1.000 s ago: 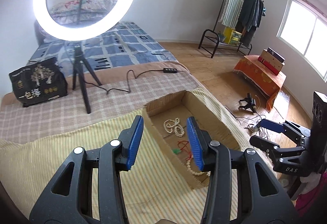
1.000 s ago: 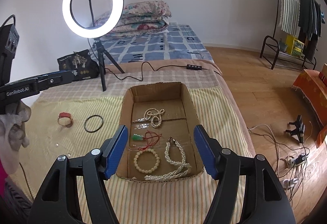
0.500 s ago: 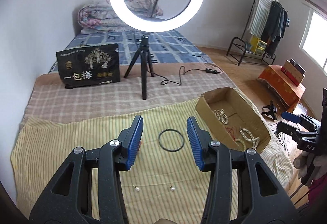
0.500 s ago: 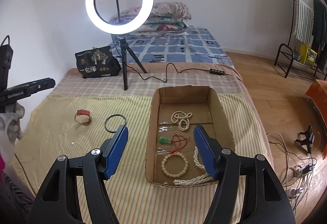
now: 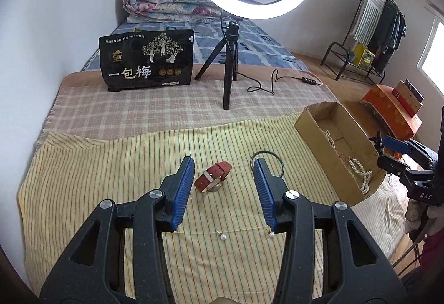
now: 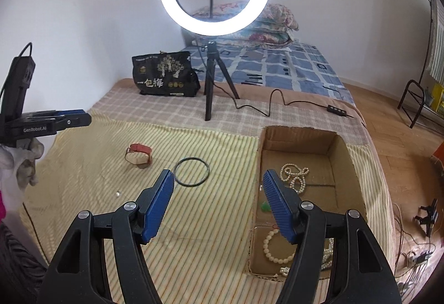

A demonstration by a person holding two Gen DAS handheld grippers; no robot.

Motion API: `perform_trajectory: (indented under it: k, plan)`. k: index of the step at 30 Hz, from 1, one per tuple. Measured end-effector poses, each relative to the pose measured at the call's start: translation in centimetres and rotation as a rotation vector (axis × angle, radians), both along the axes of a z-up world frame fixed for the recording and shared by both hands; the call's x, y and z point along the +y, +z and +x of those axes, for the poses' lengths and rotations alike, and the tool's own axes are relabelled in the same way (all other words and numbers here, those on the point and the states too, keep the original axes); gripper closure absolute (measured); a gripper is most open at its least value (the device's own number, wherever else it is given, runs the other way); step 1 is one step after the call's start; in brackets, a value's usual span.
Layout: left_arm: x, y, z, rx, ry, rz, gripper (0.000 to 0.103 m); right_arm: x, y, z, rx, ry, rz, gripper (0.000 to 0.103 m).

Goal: Organize jewelry
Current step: 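Move both open tools back over the bed toward the watch and black ring, then close the left tool on the red-strap watch while the right tool grips the black ring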

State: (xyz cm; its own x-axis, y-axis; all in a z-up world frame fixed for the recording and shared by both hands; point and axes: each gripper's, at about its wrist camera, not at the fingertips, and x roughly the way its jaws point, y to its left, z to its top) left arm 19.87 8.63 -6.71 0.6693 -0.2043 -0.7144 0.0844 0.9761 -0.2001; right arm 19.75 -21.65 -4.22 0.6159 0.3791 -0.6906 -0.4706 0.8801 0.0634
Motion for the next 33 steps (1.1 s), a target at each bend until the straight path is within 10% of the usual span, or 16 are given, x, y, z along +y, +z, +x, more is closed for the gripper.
perform_trajectory:
  k: [13,33]
  plan:
    - [-0.9,-3.8,1.7,0.098,-0.083,0.046,0.058,8.3,-5.9,1.2,0.134,0.258,-0.243,0.037]
    - [-1.4,-8.9,5.5,0.195,-0.121,0.117,0.058,12.8,-11.0,5.4,0.268,0.298,-0.248,0.064]
